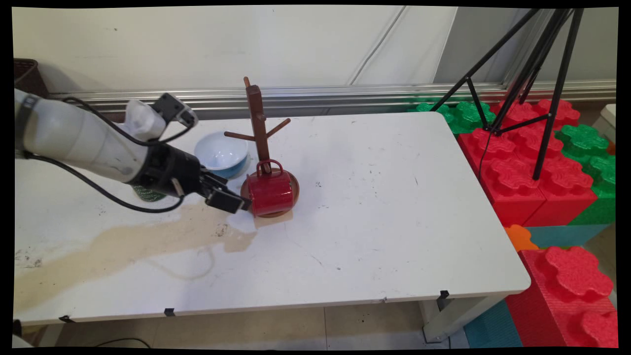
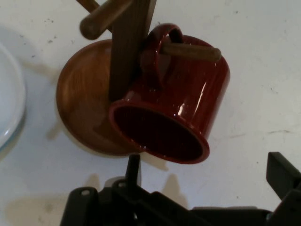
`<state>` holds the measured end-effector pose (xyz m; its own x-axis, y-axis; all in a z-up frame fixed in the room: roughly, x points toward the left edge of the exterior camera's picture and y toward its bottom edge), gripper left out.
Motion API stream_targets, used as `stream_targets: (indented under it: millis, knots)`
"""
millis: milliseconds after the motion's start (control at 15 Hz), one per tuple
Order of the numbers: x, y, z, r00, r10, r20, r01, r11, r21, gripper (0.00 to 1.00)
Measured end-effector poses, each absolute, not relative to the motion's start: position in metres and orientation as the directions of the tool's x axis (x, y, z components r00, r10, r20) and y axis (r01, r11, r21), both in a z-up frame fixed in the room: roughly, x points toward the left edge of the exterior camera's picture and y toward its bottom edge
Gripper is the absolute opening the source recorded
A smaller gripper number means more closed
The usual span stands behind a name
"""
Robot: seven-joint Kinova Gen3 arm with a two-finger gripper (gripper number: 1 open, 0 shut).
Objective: Pick up the red mug from the rack
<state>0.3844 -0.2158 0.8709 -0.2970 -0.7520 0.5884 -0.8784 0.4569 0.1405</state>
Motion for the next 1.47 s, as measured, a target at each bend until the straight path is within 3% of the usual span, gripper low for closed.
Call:
stream_targets:
  millis: [1267,1333,1467]
  knots:
    - [0.347,-0.236,0.82,-0.29,-0.717,0.634,-0.879,0.462,0.12,1.0]
    - [0.346,-0.236,0.82,-0.29,-0.716,0.635,-0.879,0.461,0.119,0.0]
    - [0.344,-0.236,0.817,-0.289,-0.715,0.637,-0.88,0.46,0.118,0.0]
